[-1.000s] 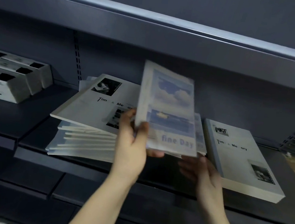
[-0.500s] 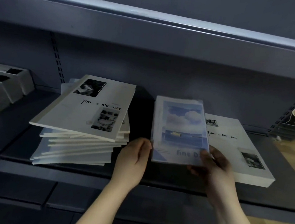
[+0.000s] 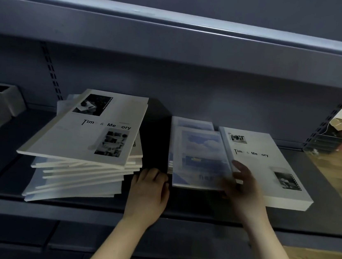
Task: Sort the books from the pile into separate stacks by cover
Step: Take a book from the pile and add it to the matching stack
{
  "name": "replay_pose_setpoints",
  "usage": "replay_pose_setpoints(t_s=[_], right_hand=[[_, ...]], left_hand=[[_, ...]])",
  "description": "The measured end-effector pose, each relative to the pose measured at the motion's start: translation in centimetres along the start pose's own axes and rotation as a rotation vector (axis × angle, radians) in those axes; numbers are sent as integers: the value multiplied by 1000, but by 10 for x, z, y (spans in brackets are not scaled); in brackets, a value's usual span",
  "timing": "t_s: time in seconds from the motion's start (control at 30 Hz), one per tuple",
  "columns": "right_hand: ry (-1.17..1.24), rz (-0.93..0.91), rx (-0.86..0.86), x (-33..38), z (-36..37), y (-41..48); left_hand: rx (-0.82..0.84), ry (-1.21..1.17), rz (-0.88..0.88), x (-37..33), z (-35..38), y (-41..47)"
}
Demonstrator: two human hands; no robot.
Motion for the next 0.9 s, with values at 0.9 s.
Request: replay_pose_setpoints(t_s=[0.9], right_hand=[[-389, -263, 3, 33, 28, 36]], left_hand=[[-21, 32, -8, 1, 5, 1]])
Point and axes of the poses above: each hand's wrist, its own y-axis towards the middle knuckle, its own z-axis out of the palm, x = y × z, the point moved 7 cm from there along y, towards the middle knuckle, and after that the axes turned 6 degrees about x, right-handed, at the moved point
